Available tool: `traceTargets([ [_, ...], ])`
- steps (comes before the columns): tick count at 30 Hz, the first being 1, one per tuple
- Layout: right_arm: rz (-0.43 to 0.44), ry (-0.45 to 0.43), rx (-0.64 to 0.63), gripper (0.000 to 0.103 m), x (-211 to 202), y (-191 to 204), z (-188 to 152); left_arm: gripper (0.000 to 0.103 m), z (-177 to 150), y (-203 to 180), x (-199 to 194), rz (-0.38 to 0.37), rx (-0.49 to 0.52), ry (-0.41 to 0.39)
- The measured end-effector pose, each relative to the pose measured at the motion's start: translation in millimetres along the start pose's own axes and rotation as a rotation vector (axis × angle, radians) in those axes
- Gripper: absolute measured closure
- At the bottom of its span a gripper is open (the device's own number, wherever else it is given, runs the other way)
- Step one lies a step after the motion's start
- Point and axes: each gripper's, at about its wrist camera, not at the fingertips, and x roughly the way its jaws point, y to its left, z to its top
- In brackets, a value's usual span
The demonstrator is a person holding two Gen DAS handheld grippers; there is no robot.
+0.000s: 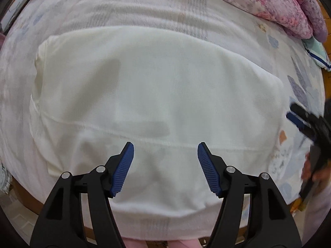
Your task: Fold large clothes
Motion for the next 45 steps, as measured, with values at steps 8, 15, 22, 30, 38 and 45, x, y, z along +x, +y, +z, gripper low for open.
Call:
traceTargets([
  [8, 0.322, 0.067, 0.094, 0.007, 59.3, -36.4, 48.5, 0.036, 36.5, 11.0, 25.7, -0.006, -0.059, 0.003],
  [15, 0.471, 0.318, 0.110, 0.008, 86.7, -5.6, -4.7, 0.037, 49.4, 9.5, 24.9, -0.034, -0.074, -0.019],
  [22, 0.181, 0.269, 0.315, 0.064, 54.2, -9.1, -71.1, 0.048, 75.2, -0.1, 4.8, -0.027, 0.000, -0.080],
  [30, -0.077, 0.219, 0.389, 0.072, 42.2, 22.1, -93.2, 0.099, 120.6, -5.8, 11.2, -0.083, 0.048, 0.024],
  [38, -0.279, 0.239, 0.338, 0.069, 51.8, 49.3, -91.9, 0.103, 176.4, -27.3, 87.0, 0.006, 0.130, 0.245],
  [45, -0.275, 0.207, 0.369, 0.067, 50.3, 52.7, -99.1, 0.101, 192.6, 5.6, 123.3, -0.132, -0.015, 0.459],
])
